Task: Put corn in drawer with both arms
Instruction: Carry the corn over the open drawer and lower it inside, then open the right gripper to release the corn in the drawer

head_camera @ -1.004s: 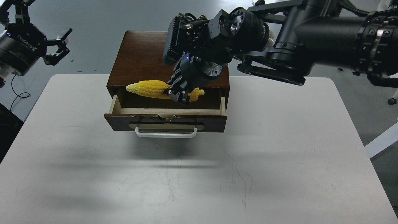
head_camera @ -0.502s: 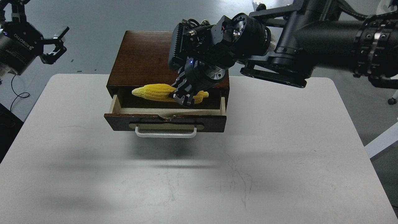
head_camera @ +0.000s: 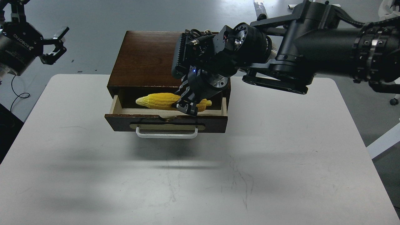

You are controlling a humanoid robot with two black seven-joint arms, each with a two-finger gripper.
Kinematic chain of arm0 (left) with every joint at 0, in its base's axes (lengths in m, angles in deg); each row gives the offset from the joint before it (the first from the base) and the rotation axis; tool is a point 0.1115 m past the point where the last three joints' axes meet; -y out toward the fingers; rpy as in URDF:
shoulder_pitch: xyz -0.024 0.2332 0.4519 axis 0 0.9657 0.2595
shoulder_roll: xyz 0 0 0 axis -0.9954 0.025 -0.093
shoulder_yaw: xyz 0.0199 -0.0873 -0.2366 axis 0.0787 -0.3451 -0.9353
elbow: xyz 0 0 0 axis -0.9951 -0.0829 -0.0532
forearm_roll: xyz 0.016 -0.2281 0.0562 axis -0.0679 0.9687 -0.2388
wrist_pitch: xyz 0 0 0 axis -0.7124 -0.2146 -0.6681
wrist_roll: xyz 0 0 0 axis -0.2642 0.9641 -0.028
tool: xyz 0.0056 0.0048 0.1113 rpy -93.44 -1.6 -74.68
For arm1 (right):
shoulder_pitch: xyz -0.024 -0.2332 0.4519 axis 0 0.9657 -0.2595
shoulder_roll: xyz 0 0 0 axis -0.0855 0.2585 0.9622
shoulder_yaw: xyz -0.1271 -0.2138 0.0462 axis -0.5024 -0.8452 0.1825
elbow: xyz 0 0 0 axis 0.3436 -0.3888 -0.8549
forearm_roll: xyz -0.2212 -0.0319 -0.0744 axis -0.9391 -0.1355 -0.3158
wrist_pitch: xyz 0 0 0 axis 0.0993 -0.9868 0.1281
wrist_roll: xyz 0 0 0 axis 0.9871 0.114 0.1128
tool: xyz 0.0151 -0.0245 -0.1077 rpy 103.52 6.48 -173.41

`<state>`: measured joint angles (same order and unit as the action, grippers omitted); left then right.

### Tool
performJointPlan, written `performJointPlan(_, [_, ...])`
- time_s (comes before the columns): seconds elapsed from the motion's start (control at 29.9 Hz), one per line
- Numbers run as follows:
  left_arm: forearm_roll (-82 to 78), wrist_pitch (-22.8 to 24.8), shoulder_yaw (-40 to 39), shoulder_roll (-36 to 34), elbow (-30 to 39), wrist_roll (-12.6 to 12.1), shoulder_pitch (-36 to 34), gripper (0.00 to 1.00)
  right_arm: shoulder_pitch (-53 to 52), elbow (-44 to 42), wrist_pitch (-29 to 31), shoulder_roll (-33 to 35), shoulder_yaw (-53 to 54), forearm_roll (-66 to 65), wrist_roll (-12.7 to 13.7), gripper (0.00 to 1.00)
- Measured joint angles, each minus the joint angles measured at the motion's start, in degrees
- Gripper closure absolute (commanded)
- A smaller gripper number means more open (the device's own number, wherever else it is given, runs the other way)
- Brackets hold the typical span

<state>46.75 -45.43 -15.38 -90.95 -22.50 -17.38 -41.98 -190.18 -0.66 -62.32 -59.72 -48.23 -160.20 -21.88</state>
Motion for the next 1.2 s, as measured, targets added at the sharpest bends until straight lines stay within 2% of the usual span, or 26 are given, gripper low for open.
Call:
performJointPlan(0.17, [0.0,0.0,0.0,0.1,0.0,0.0,0.0,0.01,0.7,-0.1,0.0,0.0,-0.3,0.0,0.0,0.57])
performJointPlan(0.47, [0.0,0.0,0.0,0.1,0.0,0.0,0.0,0.01,0.9,-0.2,0.0,0.0,-0.3,0.0,0.0,0.53])
performJointPlan(0.54, [0.0,0.0,0.0,0.1,0.0,0.0,0.0,0.01,1.0,-0.2,0.0,0.0,-0.3,0.0,0.0,0.46])
performJointPlan(0.7, [0.0,0.0,0.0,0.1,0.0,0.0,0.0,0.01,1.0,-0.3,0.0,0.0,-0.3,0.0,0.0,0.42])
performJointPlan(1.2, [0.0,0.0,0.0,0.0,0.0,0.0,0.0,0.01,1.0,-0.3,0.0,0.0,-0.4,0.1,0.0,0.42])
